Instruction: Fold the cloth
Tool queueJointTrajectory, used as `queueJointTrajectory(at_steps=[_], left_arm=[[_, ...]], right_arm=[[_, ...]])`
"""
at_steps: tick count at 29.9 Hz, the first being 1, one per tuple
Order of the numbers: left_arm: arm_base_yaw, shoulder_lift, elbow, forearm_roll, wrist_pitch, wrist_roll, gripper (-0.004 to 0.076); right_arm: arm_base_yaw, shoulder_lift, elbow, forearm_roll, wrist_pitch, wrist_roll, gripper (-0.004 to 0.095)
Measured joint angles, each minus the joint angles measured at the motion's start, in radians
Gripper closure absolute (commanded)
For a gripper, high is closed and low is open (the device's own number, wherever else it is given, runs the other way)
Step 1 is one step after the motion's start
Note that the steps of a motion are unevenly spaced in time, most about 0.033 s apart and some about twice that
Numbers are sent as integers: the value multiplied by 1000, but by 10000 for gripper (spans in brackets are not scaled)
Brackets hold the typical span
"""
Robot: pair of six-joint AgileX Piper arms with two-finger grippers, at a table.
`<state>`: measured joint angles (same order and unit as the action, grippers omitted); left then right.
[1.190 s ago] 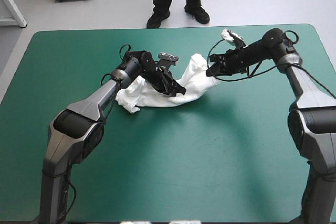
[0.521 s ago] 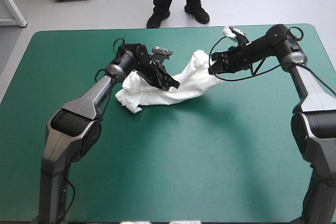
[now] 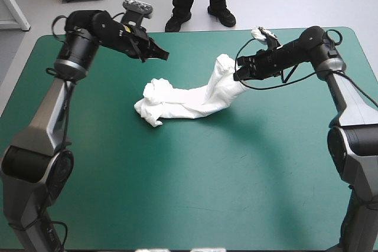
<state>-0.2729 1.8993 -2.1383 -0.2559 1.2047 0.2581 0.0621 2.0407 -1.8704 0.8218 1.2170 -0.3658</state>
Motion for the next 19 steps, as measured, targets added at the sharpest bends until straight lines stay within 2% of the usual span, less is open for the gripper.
queueJointTrajectory(at_steps=[5, 19], left_arm=[[37, -124, -3, 53, 44, 0, 734], [39, -325, -7, 124, 44, -22, 734]], right_arm=[[71, 0, -36, 22, -38, 1, 915], [328, 54, -79, 52, -218, 3, 915]])
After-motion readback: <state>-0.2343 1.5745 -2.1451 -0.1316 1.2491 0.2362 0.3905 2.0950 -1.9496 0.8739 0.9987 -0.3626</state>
